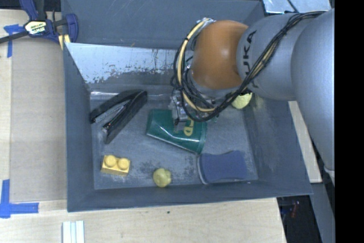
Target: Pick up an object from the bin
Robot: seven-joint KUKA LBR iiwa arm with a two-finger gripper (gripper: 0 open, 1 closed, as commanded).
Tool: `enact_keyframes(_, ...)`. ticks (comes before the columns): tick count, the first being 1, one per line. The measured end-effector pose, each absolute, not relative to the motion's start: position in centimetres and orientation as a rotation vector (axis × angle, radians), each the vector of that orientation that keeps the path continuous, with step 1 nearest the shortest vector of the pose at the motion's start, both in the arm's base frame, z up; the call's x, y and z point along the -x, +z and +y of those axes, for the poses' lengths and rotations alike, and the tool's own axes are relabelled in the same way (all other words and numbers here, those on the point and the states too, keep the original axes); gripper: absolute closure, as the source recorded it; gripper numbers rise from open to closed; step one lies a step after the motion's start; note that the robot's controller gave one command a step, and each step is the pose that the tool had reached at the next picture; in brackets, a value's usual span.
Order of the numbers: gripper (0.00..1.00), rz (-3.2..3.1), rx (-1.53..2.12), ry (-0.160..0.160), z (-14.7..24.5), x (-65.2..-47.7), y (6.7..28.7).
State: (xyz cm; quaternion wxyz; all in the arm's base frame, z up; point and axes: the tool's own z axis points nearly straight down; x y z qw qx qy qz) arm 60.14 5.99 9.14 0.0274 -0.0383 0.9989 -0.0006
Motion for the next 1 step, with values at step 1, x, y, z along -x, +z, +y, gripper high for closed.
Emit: enact_keyframes(1,1.00,3.076,0.115,0.016,4.78,-60.17,10.47)
